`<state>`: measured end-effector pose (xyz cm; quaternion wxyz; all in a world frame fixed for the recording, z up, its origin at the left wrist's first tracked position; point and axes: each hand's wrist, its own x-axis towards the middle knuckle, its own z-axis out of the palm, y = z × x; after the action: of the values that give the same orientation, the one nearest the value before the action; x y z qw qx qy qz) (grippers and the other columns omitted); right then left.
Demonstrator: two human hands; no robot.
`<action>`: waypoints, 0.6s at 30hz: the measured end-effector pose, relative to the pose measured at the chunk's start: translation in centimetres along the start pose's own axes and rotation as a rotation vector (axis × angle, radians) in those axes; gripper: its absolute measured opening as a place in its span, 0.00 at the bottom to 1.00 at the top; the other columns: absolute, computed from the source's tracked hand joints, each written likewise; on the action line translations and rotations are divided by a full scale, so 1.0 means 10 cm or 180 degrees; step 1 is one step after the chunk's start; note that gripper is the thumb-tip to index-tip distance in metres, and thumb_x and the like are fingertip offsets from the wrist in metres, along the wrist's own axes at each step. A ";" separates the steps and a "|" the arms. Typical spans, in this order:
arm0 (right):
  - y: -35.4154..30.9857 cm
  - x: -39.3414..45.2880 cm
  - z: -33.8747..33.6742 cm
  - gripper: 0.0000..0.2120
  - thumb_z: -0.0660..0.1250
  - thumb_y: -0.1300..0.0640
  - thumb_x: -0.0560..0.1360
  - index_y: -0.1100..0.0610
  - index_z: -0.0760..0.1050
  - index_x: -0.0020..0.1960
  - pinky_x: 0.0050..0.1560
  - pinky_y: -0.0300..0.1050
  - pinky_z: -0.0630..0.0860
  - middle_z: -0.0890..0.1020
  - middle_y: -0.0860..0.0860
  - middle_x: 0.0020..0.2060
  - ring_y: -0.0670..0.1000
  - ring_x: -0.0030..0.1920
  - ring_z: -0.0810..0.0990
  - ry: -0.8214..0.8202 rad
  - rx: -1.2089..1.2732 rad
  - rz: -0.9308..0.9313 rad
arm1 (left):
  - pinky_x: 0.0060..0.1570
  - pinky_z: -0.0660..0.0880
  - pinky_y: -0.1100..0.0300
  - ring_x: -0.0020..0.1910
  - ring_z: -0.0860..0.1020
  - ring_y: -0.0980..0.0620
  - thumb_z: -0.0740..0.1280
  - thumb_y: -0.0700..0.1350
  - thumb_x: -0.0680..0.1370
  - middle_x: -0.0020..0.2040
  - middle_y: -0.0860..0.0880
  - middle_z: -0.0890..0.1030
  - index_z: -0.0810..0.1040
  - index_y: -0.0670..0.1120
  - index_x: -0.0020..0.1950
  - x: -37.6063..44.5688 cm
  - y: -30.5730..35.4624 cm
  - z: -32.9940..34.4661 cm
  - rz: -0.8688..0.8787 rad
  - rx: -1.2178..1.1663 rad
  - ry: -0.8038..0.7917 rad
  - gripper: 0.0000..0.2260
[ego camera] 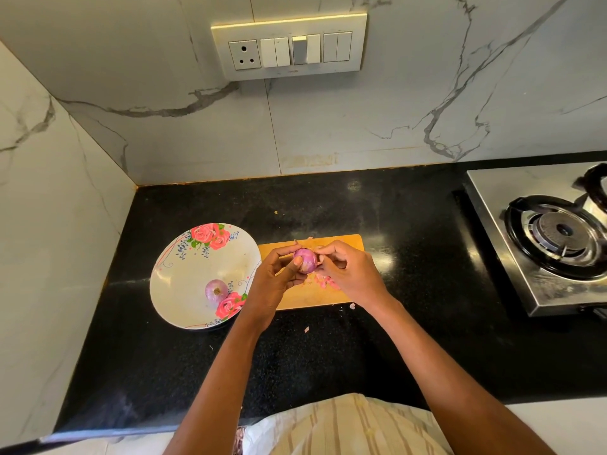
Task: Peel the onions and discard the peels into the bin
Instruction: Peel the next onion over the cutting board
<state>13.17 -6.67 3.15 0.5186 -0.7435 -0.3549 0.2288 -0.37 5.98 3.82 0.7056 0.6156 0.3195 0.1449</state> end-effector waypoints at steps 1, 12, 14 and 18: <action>0.01 0.00 0.01 0.08 0.70 0.62 0.80 0.57 0.82 0.58 0.54 0.42 0.83 0.86 0.48 0.52 0.42 0.53 0.85 -0.0033 0.0004 0.0023 | 0.54 0.82 0.57 0.50 0.84 0.47 0.68 0.53 0.78 0.55 0.48 0.84 0.77 0.51 0.67 0.00 0.00 0.00 0.0019 0.0056 0.0011 0.18; -0.06 -0.03 0.10 0.04 0.75 0.57 0.76 0.51 0.84 0.50 0.50 0.32 0.78 0.84 0.40 0.45 0.39 0.49 0.83 0.0271 0.0253 0.0002 | 0.53 0.82 0.59 0.52 0.85 0.49 0.68 0.51 0.81 0.60 0.50 0.83 0.77 0.52 0.66 0.03 -0.03 0.01 0.0090 0.0153 0.0204 0.14; -0.06 -0.03 0.11 0.02 0.75 0.57 0.76 0.51 0.84 0.48 0.49 0.32 0.77 0.84 0.41 0.43 0.39 0.47 0.82 0.0320 0.0257 0.0015 | 0.53 0.82 0.59 0.52 0.85 0.50 0.68 0.50 0.81 0.60 0.50 0.83 0.76 0.52 0.66 0.03 -0.04 0.00 0.0087 0.0146 0.0216 0.14; -0.01 -0.02 0.12 0.03 0.73 0.57 0.78 0.55 0.83 0.51 0.47 0.29 0.76 0.84 0.42 0.44 0.38 0.47 0.81 0.0344 0.0138 0.0149 | 0.53 0.82 0.59 0.52 0.85 0.49 0.68 0.50 0.81 0.60 0.49 0.82 0.75 0.50 0.67 0.03 -0.04 0.00 0.0043 0.0122 0.0215 0.15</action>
<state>12.19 -6.05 2.78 0.5475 -0.7515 -0.3038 0.2079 -0.22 6.05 3.40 0.6816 0.6259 0.3417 0.1643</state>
